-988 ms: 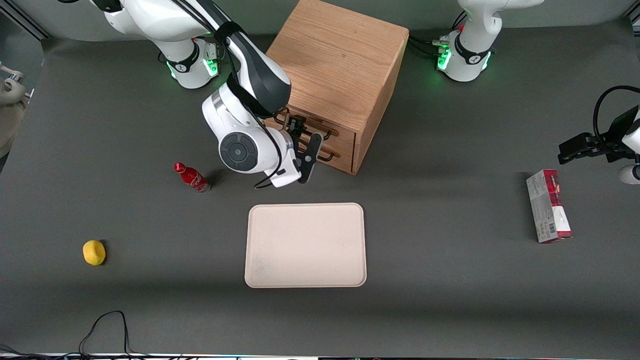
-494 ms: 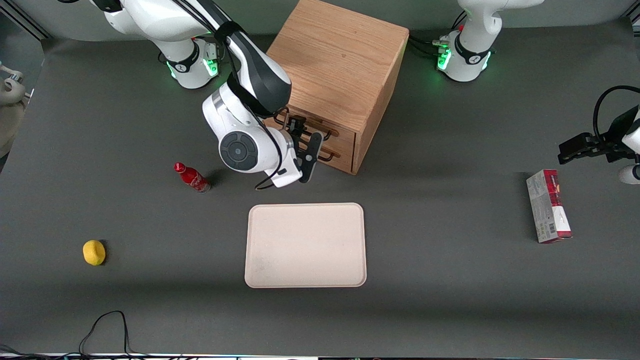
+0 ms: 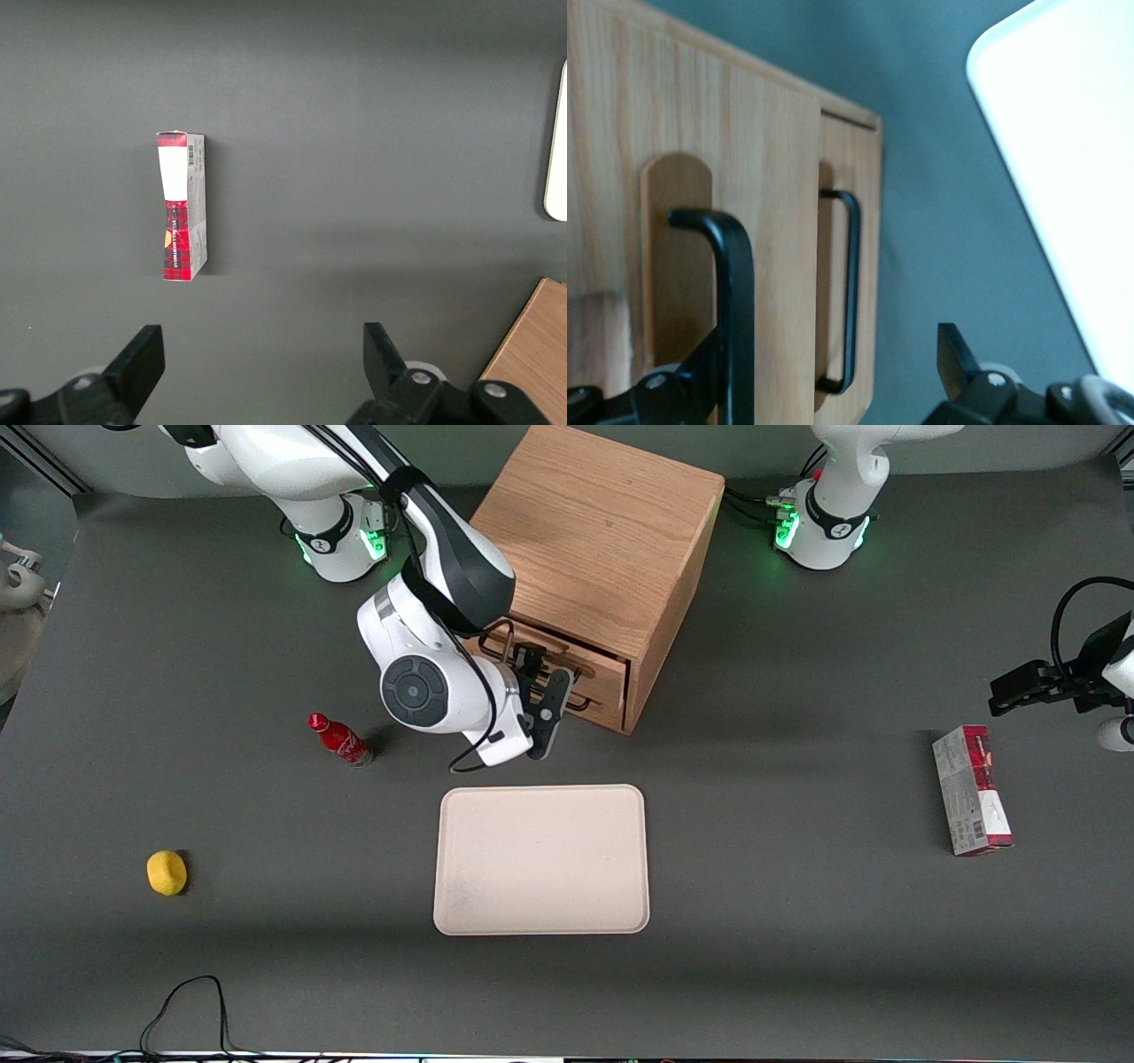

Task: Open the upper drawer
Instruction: 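Pull the handle outward from the cabinet with the right gripper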

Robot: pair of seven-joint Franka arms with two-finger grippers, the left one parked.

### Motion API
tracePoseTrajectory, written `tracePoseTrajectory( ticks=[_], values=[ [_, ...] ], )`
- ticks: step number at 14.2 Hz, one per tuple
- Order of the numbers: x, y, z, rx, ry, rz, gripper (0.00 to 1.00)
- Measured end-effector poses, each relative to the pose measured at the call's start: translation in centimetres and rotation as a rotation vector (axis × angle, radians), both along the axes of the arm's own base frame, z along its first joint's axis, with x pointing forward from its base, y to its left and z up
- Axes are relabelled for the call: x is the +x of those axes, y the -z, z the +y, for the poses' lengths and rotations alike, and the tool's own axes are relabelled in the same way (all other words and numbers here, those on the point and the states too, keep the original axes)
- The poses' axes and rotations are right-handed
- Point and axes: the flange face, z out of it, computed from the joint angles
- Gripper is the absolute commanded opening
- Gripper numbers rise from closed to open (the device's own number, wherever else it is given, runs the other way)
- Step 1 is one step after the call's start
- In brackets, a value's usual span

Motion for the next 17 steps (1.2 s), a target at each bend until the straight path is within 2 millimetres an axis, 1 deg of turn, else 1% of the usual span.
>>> tracePoseTrajectory(
  ticks=[2, 7, 11, 17],
  values=[
    [0.4, 0.1, -0.2, -0.001, 0.009, -0.014, 1.00],
    [1.5, -0.5, -0.9, 0.005, 0.026, -0.044, 1.00],
    [2.8, -0.5, -2.5, 0.008, 0.042, -0.050, 1.00],
    [4.2, -0.7, -4.4, 0.018, 0.052, -0.062, 1.00]
  ],
)
